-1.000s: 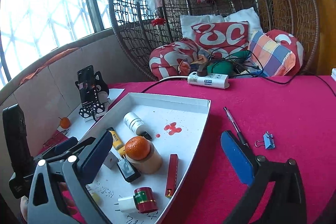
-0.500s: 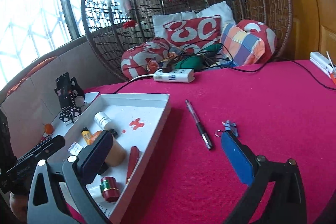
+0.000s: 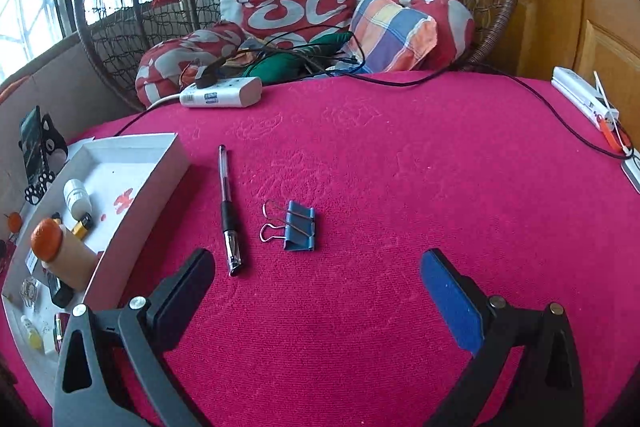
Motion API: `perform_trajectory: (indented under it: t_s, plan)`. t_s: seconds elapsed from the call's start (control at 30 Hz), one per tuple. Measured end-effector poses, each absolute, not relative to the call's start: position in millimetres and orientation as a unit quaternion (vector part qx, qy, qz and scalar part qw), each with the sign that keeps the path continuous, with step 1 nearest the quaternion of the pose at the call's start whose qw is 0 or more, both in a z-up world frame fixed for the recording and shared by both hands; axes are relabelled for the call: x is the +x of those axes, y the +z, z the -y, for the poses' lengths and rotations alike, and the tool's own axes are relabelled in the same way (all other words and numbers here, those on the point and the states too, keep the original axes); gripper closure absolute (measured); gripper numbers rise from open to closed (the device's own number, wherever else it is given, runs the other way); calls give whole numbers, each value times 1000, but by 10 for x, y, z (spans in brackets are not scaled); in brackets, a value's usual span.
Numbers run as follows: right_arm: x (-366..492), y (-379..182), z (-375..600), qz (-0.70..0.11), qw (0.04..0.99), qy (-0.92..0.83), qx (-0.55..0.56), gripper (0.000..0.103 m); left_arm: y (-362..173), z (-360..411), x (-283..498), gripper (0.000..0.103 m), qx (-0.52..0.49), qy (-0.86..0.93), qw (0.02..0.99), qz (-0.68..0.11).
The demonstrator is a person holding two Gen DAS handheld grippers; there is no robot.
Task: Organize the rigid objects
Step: 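Move both open tools back toward the black pen and blue binder clip, then grasp the blue binder clip with the right tool while the left tool grasps the black pen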
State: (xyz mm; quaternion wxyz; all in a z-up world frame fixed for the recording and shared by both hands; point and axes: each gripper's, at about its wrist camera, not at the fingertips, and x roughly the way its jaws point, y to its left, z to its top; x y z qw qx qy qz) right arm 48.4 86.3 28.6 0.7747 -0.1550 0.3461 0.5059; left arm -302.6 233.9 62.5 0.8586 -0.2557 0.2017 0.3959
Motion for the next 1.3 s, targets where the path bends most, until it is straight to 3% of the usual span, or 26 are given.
perform_trajectory:
  t_s: [0.1, 0.33, 0.4, 0.43, 0.73, 0.97, 1.3]
  plan:
    - [428, 273, -1009, -333, 773, 512, -173, 7, 644, -2328, -3000, 0, -256, 386, 864, -199]
    - [570, 116, -1364, -365, 751, 512, -200, 46, 847, -2185, -2707, 0, -225, 345, 889, -200]
    - [534, 136, -1357, -354, 744, 527, -210, 66, 906, -2123, -2517, 0, -217, 323, 896, -212]
    - [517, 131, -1334, -350, 741, 531, -217, 83, 926, -2087, -2407, 0, -213, 312, 899, -221]
    - [872, 180, -692, -366, 749, 525, -171, 83, 609, -1977, -1167, 1, -253, 239, 877, -331]
    - [1332, 111, -274, -428, 736, 522, -52, 83, 232, -2072, -338, 6, -239, 300, 836, -392]
    - [1343, 107, -280, -433, 728, 529, -43, 83, -37, -2313, -1, 6, -217, 387, 794, -416]
